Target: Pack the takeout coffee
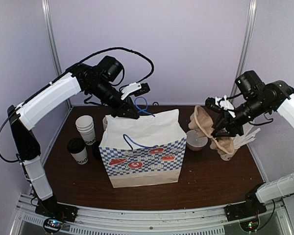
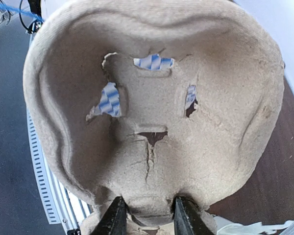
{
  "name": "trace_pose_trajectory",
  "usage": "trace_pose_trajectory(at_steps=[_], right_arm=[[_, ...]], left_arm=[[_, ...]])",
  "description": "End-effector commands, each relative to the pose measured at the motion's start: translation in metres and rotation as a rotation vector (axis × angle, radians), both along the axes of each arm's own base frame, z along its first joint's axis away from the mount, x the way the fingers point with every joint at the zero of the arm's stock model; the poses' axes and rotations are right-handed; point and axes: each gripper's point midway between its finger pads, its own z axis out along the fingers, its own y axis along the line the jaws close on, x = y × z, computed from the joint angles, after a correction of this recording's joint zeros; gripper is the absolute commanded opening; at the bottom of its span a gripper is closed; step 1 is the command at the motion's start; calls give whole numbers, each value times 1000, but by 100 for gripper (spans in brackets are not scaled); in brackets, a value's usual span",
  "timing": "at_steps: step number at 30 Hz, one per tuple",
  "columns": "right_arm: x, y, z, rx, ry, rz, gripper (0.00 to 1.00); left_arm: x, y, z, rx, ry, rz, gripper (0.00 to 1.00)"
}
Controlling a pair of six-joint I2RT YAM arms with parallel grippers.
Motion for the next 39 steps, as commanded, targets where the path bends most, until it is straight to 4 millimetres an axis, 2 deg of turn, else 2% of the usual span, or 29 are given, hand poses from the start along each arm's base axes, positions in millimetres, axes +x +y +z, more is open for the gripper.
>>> trace_pose_trajectory(at_steps=[1,5,8,10,12,17,23,26,32,36,39], right_arm=[[-8,24,57,91,-48,82,32],[-5,49,116,209,-142,150,32],[-8,73,151,328,-152,215,32],[-11,92,161,376,-134,270,32],[-15,110,163,381,-119,321,32],[-32,152,152,353,-88,431,32],[-45,180,111,236,-59,497,32],[-47,184,95,190,-52,501,32],[-34,182,66,86,-64,455,31],[-28,179,49,18,-56,443,31],[-28,177,44,-8,-41,443,31]], left_arm=[[-11,-7,20,-63,32,-14,0],[-15,-17,18,-68,51,-32,0],[-19,-27,19,-84,68,-52,0],[-23,-35,24,-107,88,-67,0],[-27,-43,27,-121,96,-84,0],[-34,-54,24,-91,113,-71,0],[-35,-55,22,-91,195,-8,0],[-41,-60,25,-116,267,-7,0],[-48,-64,30,-144,342,-4,0],[-40,-72,24,-137,409,64,0],[-38,-76,20,-122,469,93,0]])
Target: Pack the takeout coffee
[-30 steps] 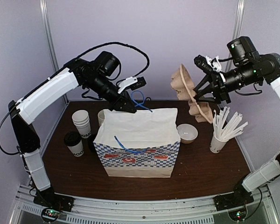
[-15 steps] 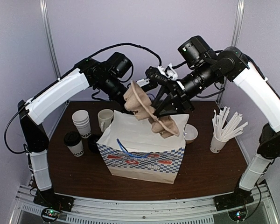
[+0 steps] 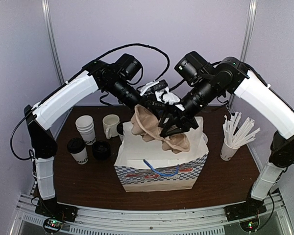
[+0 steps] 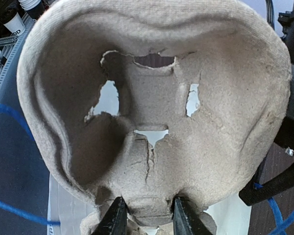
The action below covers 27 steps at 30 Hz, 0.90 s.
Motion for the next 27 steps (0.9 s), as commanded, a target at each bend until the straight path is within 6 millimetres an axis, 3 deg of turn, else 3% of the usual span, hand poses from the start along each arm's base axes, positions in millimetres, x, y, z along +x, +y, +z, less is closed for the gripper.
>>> trace_pose_trajectory(at_steps=[1,10,16,20,23,27], right_arm=[[5,-6,-14,-75,-20,-11,31],[4,-18,-37,-185,-58,26,30],[7,-29,-44,-249,-100,39,30],[7,-34,-56,-303,-110,61,30],[9,-36,-67,-351,-113,71,30],[16,-35,-80,-396,-130,64,30]], left_arm=[[2,-9,-2,3,128,44,0],[18,-4,-10,15,128,70,0],[33,8,-10,53,24,117,48],[35,19,0,60,-62,119,65],[36,28,10,64,-123,131,71],[30,45,24,57,-223,130,95]])
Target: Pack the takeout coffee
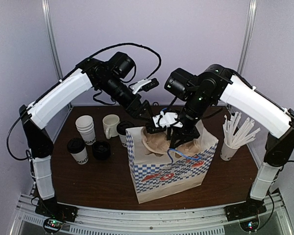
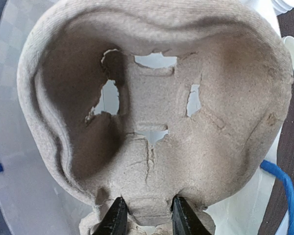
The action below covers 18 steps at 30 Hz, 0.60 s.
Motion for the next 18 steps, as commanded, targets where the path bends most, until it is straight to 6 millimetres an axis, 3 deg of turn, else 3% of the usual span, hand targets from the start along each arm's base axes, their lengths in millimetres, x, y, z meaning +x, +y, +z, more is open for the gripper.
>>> trace_pose_trajectory(at_steps=[1,11,18], right_arm=[[7,-5,-22,-95,-30,9,29],[18,-1,-54,-192,-57,20,31],[21,2,-82,-268,-86,40,31]], left_arm=[[-5,31,45,-40,-207,15,97],[11,101,65,16,-423,255,98],[21,132,60,-16,-414,382,98]])
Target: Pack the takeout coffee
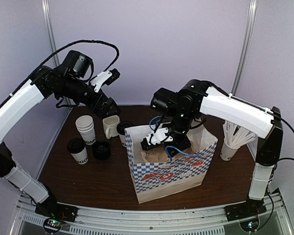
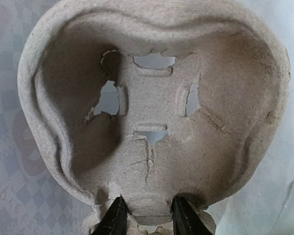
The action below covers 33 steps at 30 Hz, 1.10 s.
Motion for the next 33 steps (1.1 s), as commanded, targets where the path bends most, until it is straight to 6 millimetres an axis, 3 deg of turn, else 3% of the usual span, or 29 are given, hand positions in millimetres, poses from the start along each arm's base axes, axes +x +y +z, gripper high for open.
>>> trace_pose_trajectory(at_steps=[1,11,20,22,27,33], right_arm=[[4,1,-21,-61,-39,22,32],[5,-4,-72,-136,-62,20,33],[1,-3,-100,-156,-28,12,35],[0,-3,-103,-158,-20,12,41],[-2,-5,-89,-138,-31,7,54],[-10,-12,-51,-98,-29,-11,59]], left_arm=[[19,11,12,-68,-64,95,98],[24,23,6,-79,-59,129,97],[26,20,-4,-74,-27,127,98],[26,19,-6,-73,-23,127,98],[27,19,-6,-73,-20,125,98],[23,12,-9,-75,0,79,98]])
